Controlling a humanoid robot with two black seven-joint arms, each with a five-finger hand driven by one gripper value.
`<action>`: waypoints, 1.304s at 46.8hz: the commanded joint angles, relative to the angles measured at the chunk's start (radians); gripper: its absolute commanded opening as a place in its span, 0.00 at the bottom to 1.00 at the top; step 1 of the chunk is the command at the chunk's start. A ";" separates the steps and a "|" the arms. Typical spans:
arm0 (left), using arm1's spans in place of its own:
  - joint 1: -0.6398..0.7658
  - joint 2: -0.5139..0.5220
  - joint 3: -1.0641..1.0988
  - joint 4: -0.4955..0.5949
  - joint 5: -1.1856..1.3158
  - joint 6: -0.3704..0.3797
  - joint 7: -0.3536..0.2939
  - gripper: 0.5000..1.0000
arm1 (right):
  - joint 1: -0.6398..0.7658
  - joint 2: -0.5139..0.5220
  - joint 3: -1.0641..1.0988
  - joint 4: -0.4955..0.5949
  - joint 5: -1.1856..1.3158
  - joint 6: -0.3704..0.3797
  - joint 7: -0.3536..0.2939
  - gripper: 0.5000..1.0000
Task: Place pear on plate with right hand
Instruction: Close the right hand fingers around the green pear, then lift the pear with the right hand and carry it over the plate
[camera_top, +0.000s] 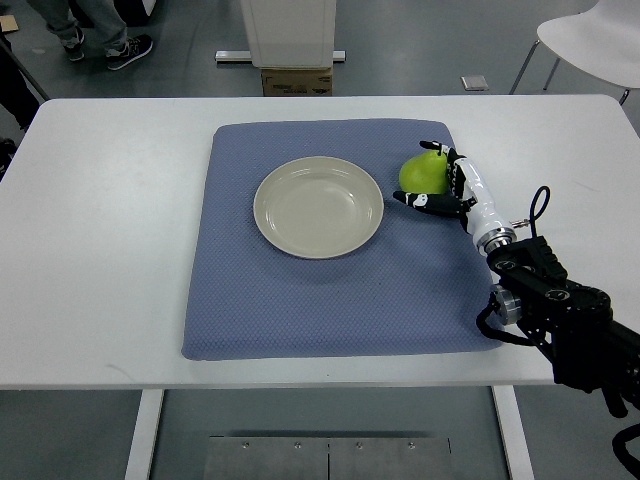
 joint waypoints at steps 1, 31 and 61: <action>0.000 0.000 0.000 0.000 0.000 0.000 0.000 1.00 | 0.000 0.009 -0.008 -0.018 0.000 -0.011 0.000 0.76; -0.002 0.000 0.000 0.000 0.000 0.000 0.000 1.00 | 0.067 0.035 -0.009 -0.067 0.000 -0.009 -0.011 0.00; 0.000 0.000 0.000 0.000 0.000 0.000 0.000 1.00 | 0.218 0.035 -0.080 -0.005 -0.001 0.115 -0.023 0.00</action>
